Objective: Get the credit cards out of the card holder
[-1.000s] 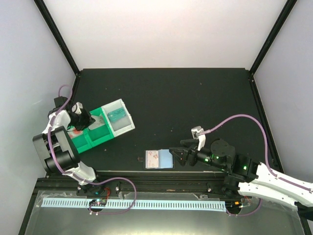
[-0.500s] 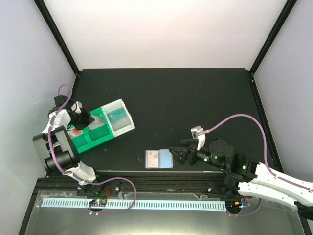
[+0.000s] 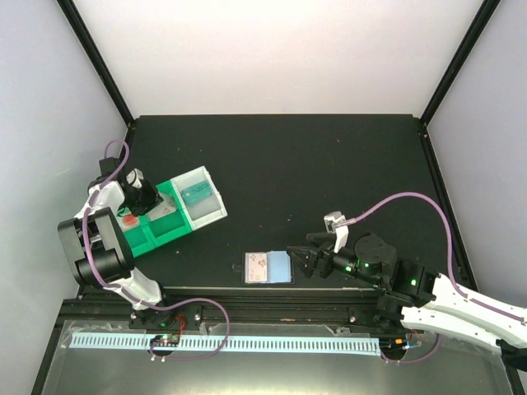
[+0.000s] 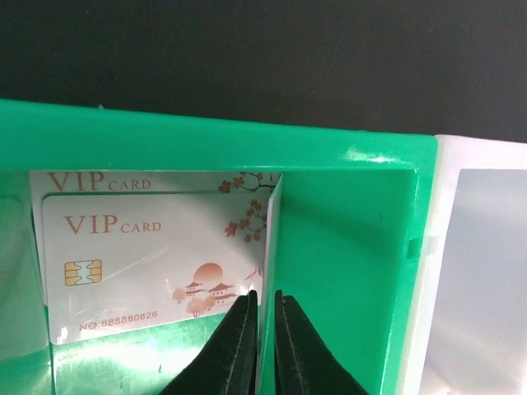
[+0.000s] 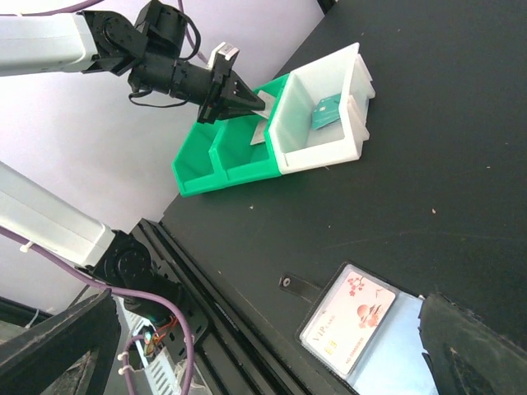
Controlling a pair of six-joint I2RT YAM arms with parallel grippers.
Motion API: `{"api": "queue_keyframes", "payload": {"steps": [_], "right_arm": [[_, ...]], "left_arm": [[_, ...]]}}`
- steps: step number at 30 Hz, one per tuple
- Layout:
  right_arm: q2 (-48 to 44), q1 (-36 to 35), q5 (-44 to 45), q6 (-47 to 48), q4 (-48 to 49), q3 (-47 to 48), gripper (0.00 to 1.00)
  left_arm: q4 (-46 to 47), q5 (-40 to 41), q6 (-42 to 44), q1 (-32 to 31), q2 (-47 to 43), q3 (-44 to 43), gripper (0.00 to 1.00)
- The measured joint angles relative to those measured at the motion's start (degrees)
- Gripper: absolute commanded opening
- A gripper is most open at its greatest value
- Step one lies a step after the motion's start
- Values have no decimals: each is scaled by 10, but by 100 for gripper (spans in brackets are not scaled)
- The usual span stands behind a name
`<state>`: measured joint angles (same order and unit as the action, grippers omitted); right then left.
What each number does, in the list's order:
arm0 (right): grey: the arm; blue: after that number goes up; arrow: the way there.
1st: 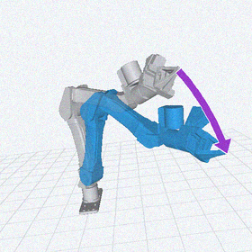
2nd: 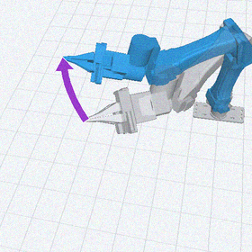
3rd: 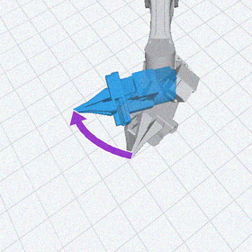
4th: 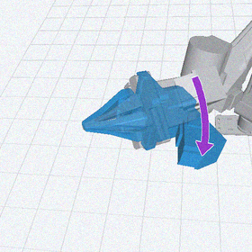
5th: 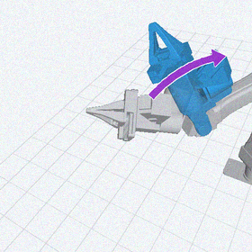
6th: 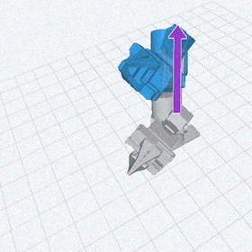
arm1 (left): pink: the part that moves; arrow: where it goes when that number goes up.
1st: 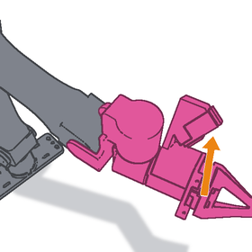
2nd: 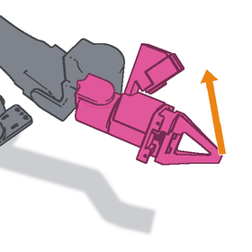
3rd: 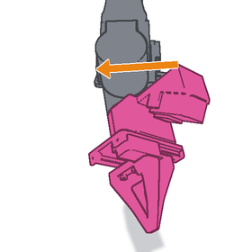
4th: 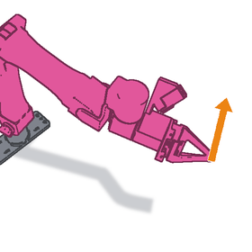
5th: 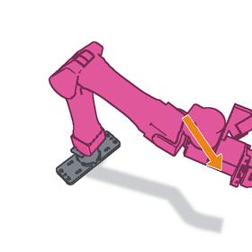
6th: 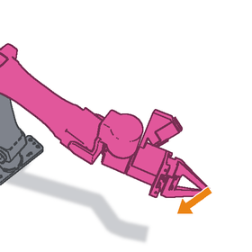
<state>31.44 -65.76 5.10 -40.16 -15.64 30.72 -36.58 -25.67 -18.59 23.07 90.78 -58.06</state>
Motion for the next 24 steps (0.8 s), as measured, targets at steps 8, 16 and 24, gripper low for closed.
{"api": "queue_keyframes", "payload": {"steps": [8, 16, 24], "right_arm": [[-4, 0, 2, 0, 0, 0, 100], [-8, 0, 3, 0, -1, 0, 100], [-16, 0, 3, -5, 0, -3, 100]], "left_arm": [[0, 17, -6, -4, 2, 0, 10], [-3, 35, -12, -4, 2, -8, 14], [-10, 79, -17, -4, -7, -21, 17]]}}
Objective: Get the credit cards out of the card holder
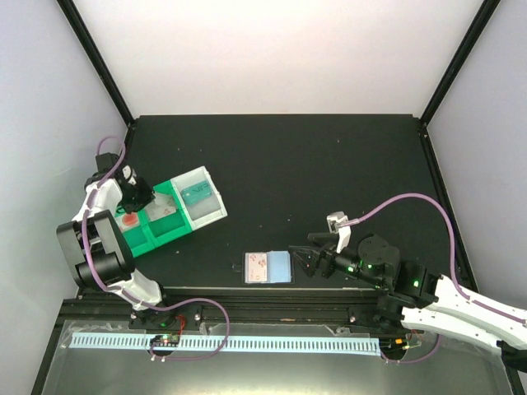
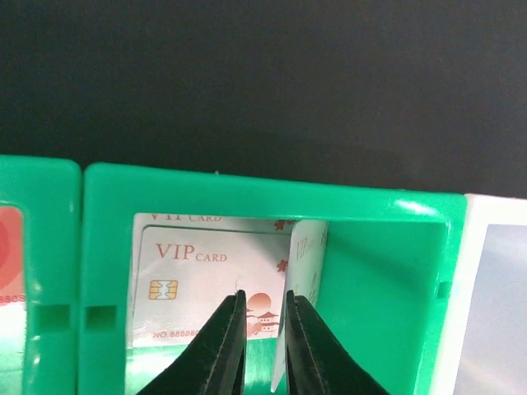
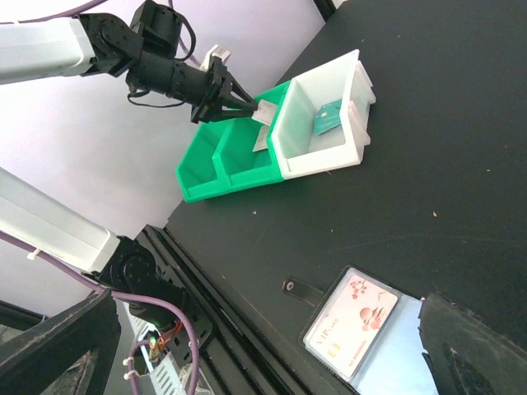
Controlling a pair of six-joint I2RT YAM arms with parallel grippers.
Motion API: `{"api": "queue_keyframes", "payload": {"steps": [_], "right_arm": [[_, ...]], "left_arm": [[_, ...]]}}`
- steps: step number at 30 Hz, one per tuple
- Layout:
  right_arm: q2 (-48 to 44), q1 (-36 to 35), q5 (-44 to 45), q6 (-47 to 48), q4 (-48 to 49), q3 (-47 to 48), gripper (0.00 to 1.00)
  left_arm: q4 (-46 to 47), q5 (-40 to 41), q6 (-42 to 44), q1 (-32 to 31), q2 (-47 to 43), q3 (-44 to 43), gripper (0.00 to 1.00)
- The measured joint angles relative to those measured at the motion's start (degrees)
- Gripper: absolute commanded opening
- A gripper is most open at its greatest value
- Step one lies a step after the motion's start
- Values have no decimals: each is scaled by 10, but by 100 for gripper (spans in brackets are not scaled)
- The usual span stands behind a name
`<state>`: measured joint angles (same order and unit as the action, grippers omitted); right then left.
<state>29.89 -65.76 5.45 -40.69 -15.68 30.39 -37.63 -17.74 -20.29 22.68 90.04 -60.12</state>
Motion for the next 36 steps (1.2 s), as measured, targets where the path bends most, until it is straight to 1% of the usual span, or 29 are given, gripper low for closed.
{"api": "queue_keyframes", "payload": {"steps": [2, 5, 12, 14, 18, 24, 27, 31, 36], "right_arm": [[0, 0, 0, -2, -1, 0, 100], [0, 0, 0, -3, -2, -1, 100], [-4, 0, 5, -6, -5, -2, 100], [-6, 0, 6, -6, -6, -2, 100], [-5, 0, 7, -6, -6, -4, 100], [5, 0, 6, -8, -4, -5, 100], [8, 0, 6, -8, -2, -5, 100], [8, 0, 6, -8, -2, -5, 100], [7, 0, 7, -8, -2, -5, 100]], "left_arm": [[-4, 9, -1, 0, -2, -7, 17], [-5, 21, -3, 0, -6, -10, 23], [-13, 46, -9, 0, -50, -10, 27], [-12, 35, -9, -1, -61, -10, 26], [-9, -4, -6, -12, -60, -10, 18], [-9, -25, -3, -34, -24, -9, 16], [-9, -17, -4, -34, -13, -9, 14], [-15, 22, -8, -34, -1, -9, 10], [-26, 52, -15, -34, 8, -9, 11]]}}
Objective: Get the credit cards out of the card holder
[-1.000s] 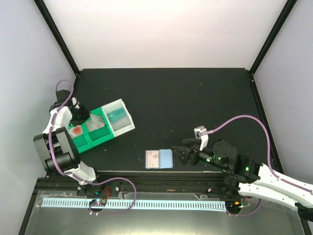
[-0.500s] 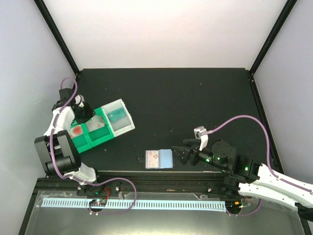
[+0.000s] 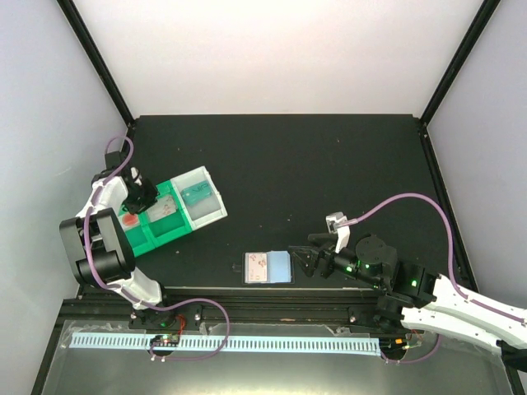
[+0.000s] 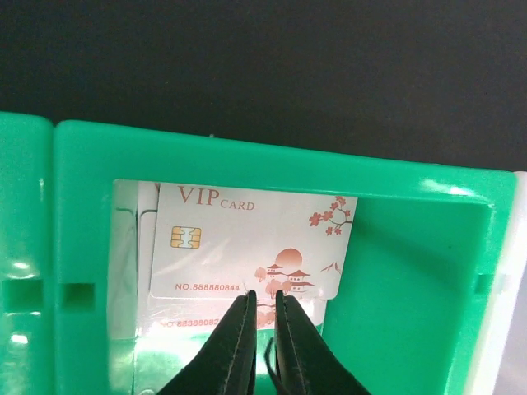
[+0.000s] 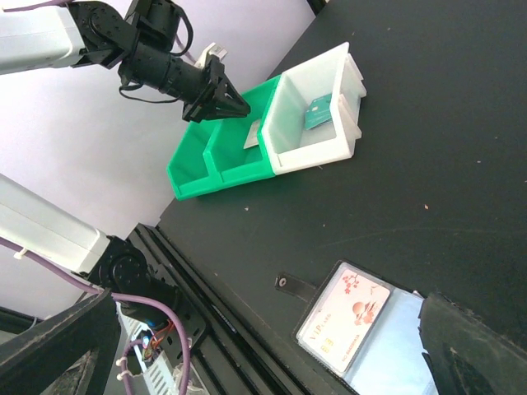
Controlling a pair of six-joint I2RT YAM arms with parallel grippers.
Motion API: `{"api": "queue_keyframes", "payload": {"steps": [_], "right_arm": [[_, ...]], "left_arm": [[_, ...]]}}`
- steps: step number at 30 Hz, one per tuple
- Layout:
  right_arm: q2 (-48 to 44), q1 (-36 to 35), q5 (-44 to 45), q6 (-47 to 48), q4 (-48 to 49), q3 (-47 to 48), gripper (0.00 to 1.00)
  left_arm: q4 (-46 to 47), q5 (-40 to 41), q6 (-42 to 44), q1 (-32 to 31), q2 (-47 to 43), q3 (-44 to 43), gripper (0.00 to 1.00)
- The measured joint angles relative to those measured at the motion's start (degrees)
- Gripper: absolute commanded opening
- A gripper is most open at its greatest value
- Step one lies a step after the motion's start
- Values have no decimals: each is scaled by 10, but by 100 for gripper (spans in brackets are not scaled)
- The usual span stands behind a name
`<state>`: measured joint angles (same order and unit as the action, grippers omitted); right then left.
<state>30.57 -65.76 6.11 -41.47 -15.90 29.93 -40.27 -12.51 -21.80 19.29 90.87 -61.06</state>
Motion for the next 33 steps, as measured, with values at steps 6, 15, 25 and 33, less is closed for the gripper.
{"api": "queue_keyframes", "payload": {"steps": [6, 15, 25, 33], "right_arm": [[0, 0, 0, -4, -1, 0, 100], [17, 0, 23, -10, -33, 12, 100], [39, 0, 85, -46, -90, 37, 100], [87, 0, 68, -52, -84, 30, 97]], "left_arm": [[-5, 20, -8, 0, -1, -4, 21], [14, -50, -12, -1, -88, 27, 75], [3, -148, 25, -26, -216, 56, 99], [-4, -202, 42, -115, -283, 94, 95]]}}
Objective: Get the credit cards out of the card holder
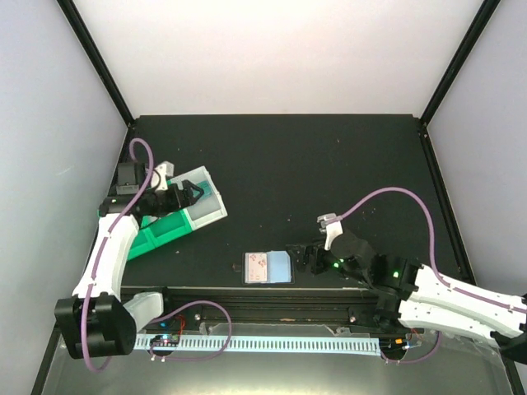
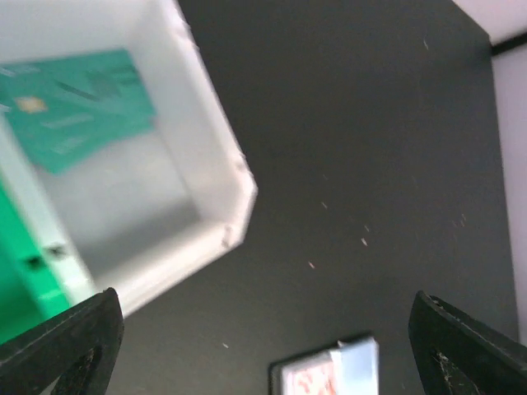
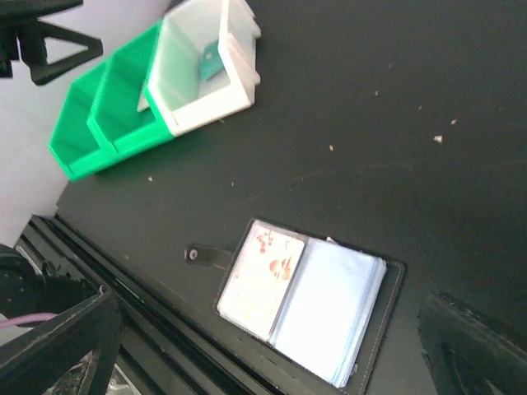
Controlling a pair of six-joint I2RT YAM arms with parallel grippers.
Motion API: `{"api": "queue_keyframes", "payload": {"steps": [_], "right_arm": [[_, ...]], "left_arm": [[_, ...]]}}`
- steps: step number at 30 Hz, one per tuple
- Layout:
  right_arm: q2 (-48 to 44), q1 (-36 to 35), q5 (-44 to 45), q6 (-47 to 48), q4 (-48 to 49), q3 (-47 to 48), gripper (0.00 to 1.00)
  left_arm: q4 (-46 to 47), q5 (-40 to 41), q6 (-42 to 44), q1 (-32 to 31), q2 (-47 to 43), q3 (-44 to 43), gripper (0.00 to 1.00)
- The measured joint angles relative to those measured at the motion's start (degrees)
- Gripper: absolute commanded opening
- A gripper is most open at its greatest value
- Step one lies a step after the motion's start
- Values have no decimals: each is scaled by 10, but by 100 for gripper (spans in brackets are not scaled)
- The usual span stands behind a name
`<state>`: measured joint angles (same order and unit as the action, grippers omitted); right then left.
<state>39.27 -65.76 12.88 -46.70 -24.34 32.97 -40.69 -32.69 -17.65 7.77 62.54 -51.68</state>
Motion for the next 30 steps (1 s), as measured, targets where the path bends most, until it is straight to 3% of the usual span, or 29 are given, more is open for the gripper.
{"api": "queue_keyframes", "payload": {"steps": [5, 12, 16, 24, 30], "right_arm": [[49, 0, -26, -6, 26, -12, 85], [114, 0, -74, -28, 99, -34, 52], [156, 0, -94, -41, 142, -47, 36], [262, 0, -131, -53, 233, -56, 29], [353, 0, -156, -52, 276, -43, 26]], "left_arm": [[7, -30, -2, -78, -8, 32, 89], [33, -44, -35, -182, -60, 95, 78], [45, -42, -50, -238, -77, 107, 65], [110, -45, -111, -308, -156, 216, 45], [181, -63, -165, -331, -157, 303, 36]]}}
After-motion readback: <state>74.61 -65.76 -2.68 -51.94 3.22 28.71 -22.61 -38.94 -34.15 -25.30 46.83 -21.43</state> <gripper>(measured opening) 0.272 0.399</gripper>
